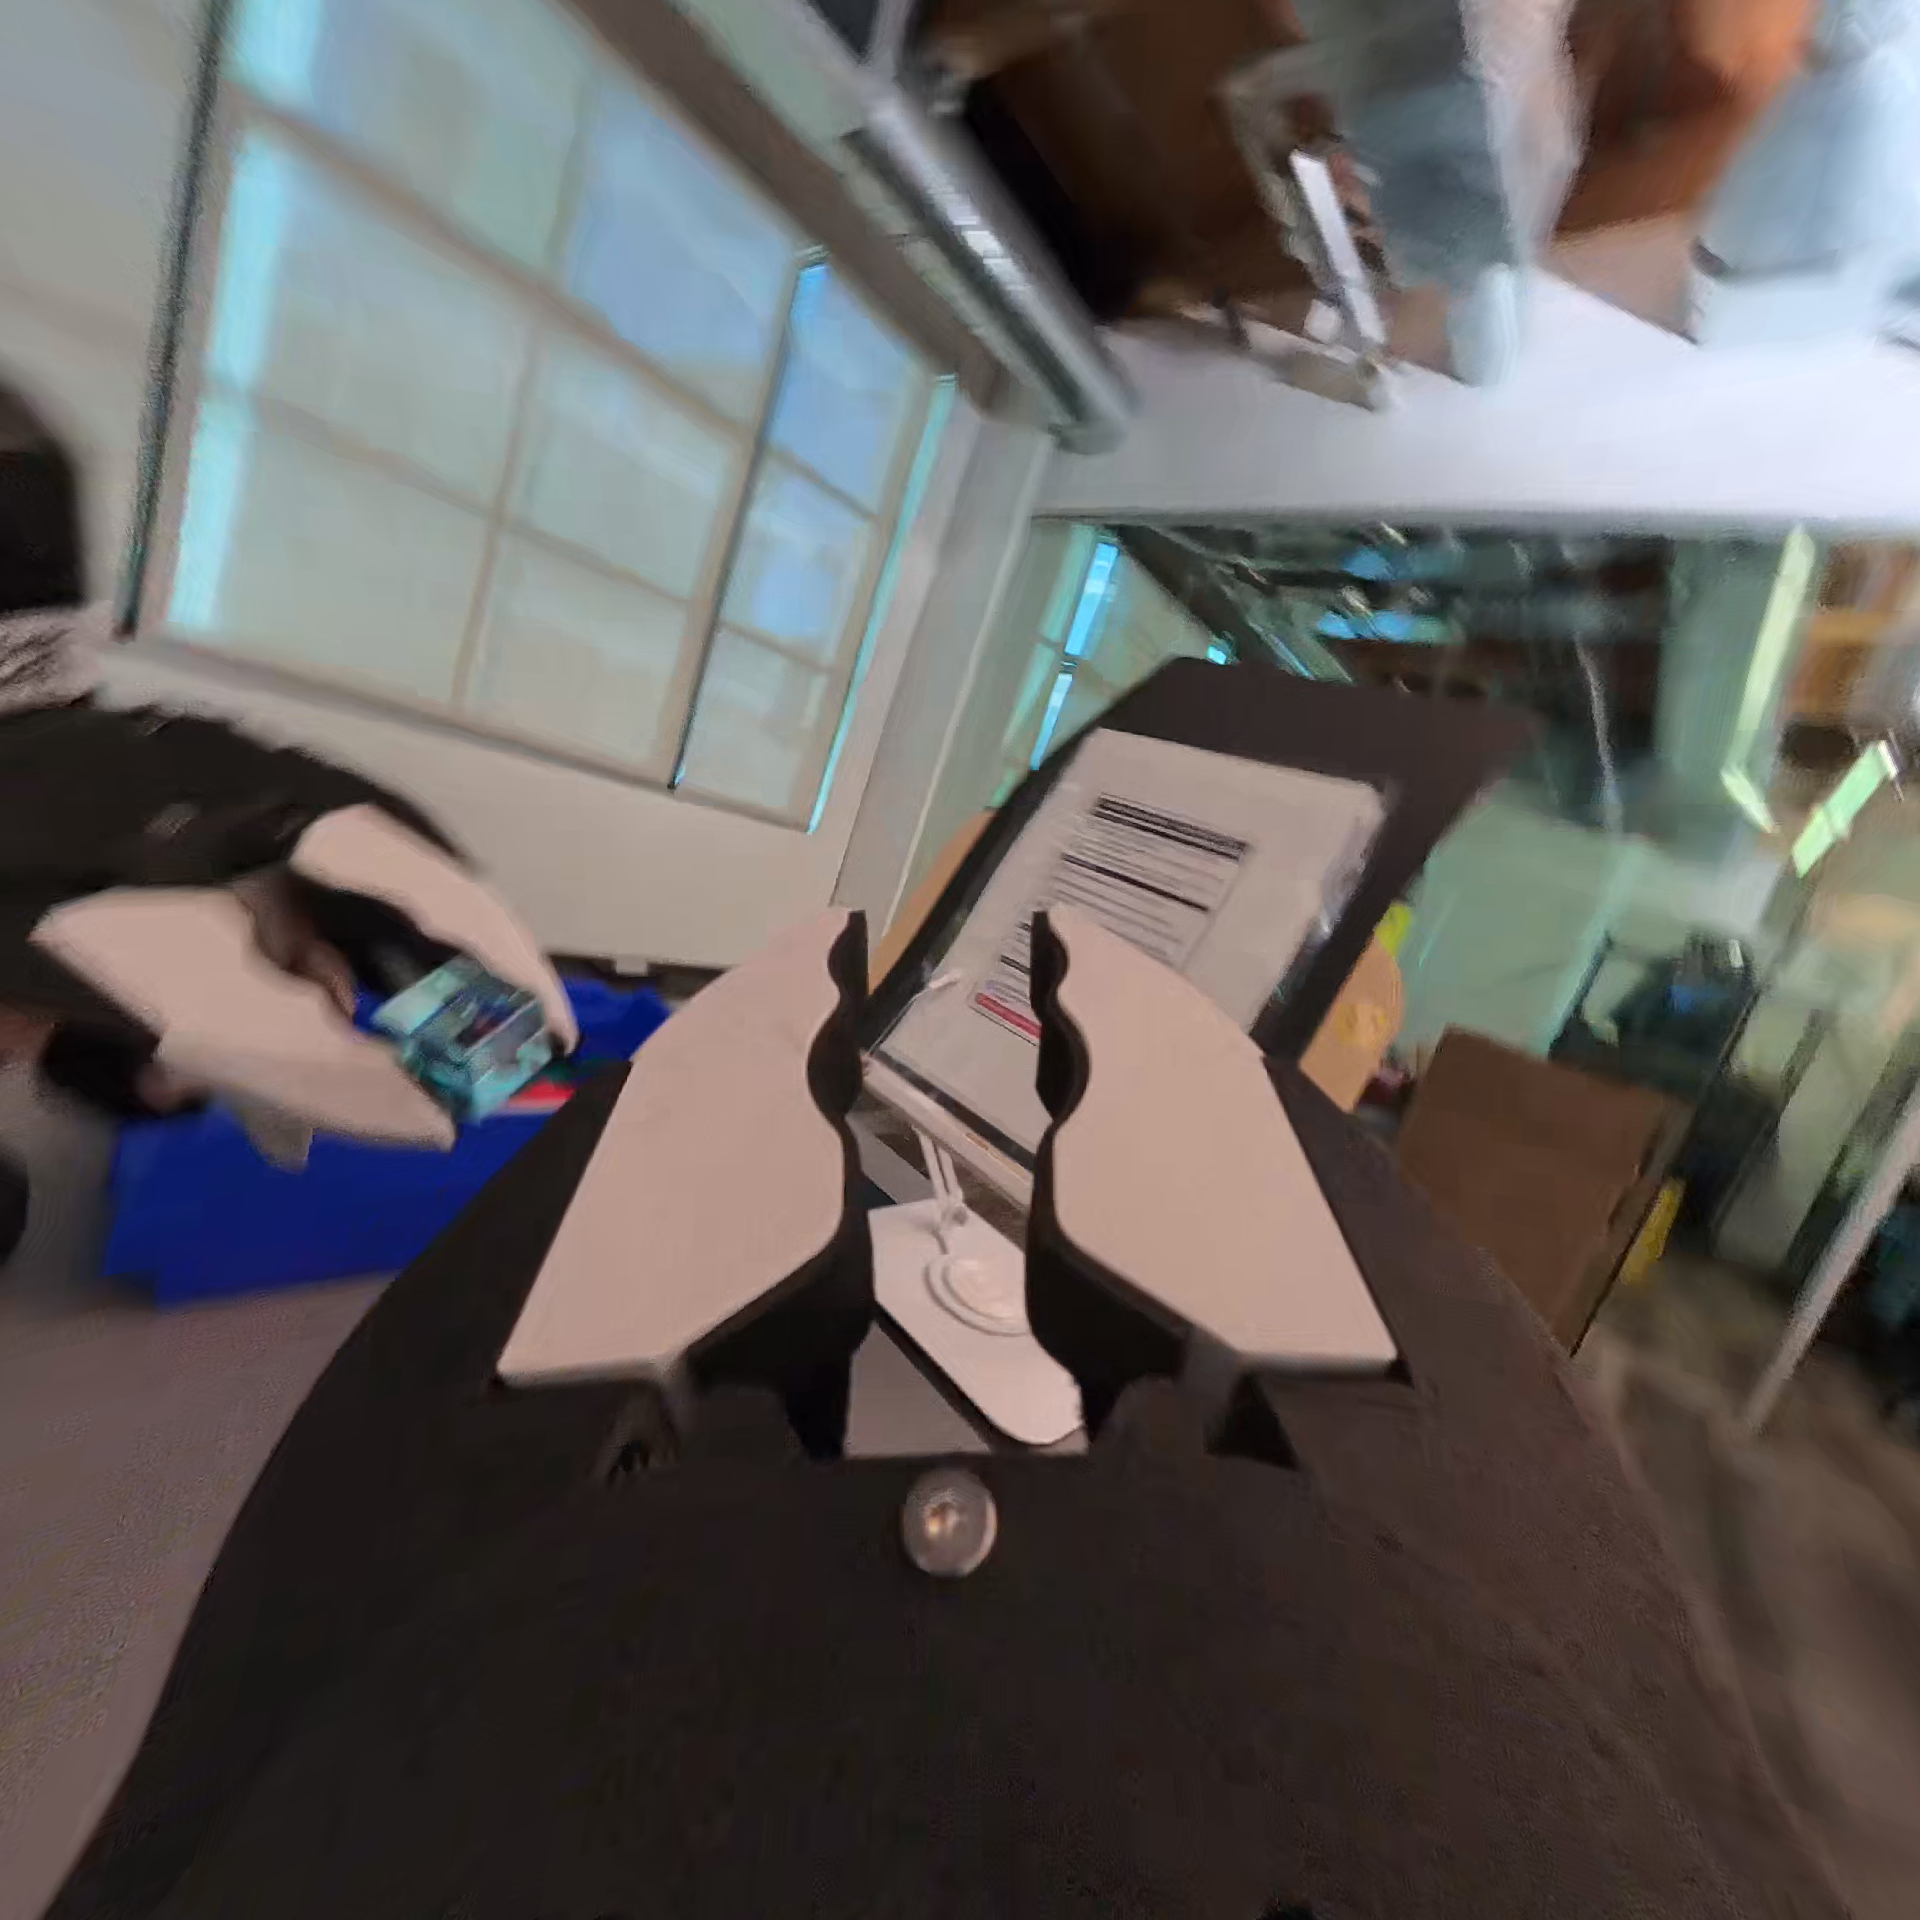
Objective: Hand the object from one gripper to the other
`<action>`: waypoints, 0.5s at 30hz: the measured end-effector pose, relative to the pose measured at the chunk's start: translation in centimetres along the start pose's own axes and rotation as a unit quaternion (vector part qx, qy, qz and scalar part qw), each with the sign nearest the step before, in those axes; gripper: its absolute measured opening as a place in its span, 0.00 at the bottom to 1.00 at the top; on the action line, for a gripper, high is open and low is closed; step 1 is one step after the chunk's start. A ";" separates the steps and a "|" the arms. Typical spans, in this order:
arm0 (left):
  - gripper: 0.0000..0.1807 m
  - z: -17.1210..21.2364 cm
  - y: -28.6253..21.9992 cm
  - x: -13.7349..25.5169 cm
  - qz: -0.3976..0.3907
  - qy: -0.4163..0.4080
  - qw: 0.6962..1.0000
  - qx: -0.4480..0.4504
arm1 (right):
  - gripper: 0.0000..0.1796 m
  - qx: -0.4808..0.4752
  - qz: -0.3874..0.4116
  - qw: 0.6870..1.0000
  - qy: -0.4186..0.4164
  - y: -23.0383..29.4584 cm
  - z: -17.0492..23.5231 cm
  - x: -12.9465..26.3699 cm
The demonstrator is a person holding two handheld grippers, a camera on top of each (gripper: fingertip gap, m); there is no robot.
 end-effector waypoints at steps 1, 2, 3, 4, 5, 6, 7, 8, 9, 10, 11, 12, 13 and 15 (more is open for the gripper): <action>0.16 0.1 -0.3 0.2 0.042 -0.001 0.999 0.025 | 0.17 0.045 -0.044 0.998 -0.006 1.0 -0.4 0.4; 0.16 0.2 -0.6 0.4 0.092 0.001 0.995 0.050 | 0.17 0.088 -0.090 0.992 -0.012 2.1 -0.7 0.8; 0.16 0.3 -0.9 0.7 0.139 0.003 0.988 0.073 | 0.18 0.134 -0.128 0.983 -0.016 3.3 -0.9 1.2; 0.16 0.4 -1.2 1.1 0.181 0.006 0.979 0.094 | 0.18 0.183 -0.155 0.971 -0.017 4.5 -1.0 1.5; 0.16 0.5 -1.5 1.5 0.223 0.008 0.969 0.110 | 0.18 0.230 -0.175 0.957 -0.017 5.6 -1.0 1.7; 0.16 0.6 -1.6 2.1 0.259 0.010 0.958 0.124 | 0.18 0.270 -0.195 0.943 -0.003 6.9 -0.8 1.7; 0.16 0.6 -1.6 2.7 0.288 0.009 0.947 0.140 | 0.20 0.299 -0.214 0.930 0.018 8.1 -0.6 1.7; 0.16 0.6 -1.5 3.3 0.308 0.003 0.938 0.159 | 0.23 0.319 -0.223 0.921 0.029 9.2 -0.5 1.5; 0.16 0.4 -1.2 3.9 0.322 -0.010 0.929 0.181 | 0.25 0.337 -0.230 0.913 0.023 10.4 -0.6 1.3; 0.16 0.2 -0.9 4.5 0.336 -0.028 0.919 0.206 | 0.25 0.353 -0.234 0.906 0.005 11.6 -0.8 1.2; 0.16 0.0 -0.7 4.9 0.353 -0.044 0.905 0.232 | 0.25 0.366 -0.238 0.899 -0.011 12.7 -0.9 1.1; 0.16 -0.1 -0.6 5.3 0.372 -0.057 0.891 0.252 | 0.26 0.381 -0.240 0.892 -0.018 13.7 -0.8 0.9; 0.16 -0.3 -0.6 5.4 0.385 -0.066 0.881 0.266 | 0.27 0.400 -0.238 0.885 -0.020 14.4 -0.6 0.8; 0.15 -0.4 -0.8 5.5 0.399 -0.071 0.873 0.271 | 0.24 0.434 -0.217 0.873 -0.036 15.5 -0.5 0.4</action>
Point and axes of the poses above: each gripper's, where its closed fingertips meet, x back along the fingers, z out of its underside, y = z × x across the jaws, the point moved 6 cm from there along x, back along the fingers, and after that the axes turned 11 degrees about z, right-handed, at the moved point
